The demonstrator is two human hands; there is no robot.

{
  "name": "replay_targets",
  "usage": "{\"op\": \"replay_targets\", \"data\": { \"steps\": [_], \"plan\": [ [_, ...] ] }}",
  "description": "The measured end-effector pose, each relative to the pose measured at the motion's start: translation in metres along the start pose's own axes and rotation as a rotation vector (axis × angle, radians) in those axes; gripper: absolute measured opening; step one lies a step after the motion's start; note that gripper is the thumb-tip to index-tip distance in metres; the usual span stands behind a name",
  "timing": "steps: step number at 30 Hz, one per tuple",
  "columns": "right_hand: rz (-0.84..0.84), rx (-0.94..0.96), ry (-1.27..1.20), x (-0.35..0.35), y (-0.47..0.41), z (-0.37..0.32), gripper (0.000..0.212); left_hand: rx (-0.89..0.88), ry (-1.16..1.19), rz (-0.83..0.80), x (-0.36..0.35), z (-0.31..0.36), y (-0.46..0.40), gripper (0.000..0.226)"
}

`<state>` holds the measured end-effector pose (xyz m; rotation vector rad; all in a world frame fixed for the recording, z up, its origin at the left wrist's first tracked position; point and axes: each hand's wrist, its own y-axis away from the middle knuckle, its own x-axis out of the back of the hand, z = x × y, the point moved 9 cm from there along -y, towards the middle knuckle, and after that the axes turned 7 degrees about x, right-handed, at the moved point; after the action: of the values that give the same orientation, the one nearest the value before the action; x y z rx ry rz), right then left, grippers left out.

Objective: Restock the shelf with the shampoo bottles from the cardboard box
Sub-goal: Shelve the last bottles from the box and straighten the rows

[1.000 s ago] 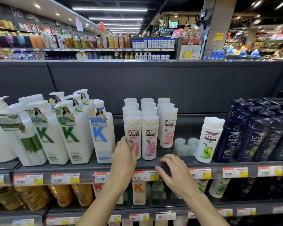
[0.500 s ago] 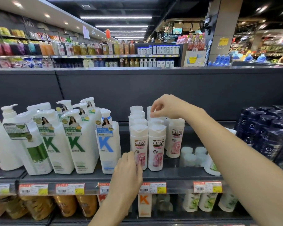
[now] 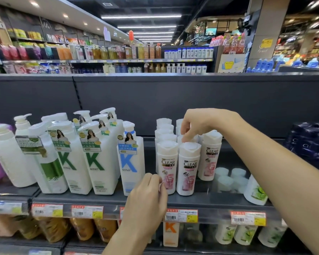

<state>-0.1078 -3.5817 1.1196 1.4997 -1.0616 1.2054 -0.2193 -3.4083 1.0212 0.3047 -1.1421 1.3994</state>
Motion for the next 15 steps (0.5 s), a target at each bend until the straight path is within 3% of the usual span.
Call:
{"op": "replay_targets", "data": {
  "steps": [9,15],
  "plan": [
    [-0.069,-0.004,-0.088,-0.006,-0.006,0.014,0.027,-0.013,0.038,-0.01,-0.003,0.002,-0.004,0.002],
    [0.004,0.044,-0.151,-0.005,0.0,0.01,0.027,-0.029,0.076,-0.005,-0.002,0.004,-0.006,0.003]
  ]
}}
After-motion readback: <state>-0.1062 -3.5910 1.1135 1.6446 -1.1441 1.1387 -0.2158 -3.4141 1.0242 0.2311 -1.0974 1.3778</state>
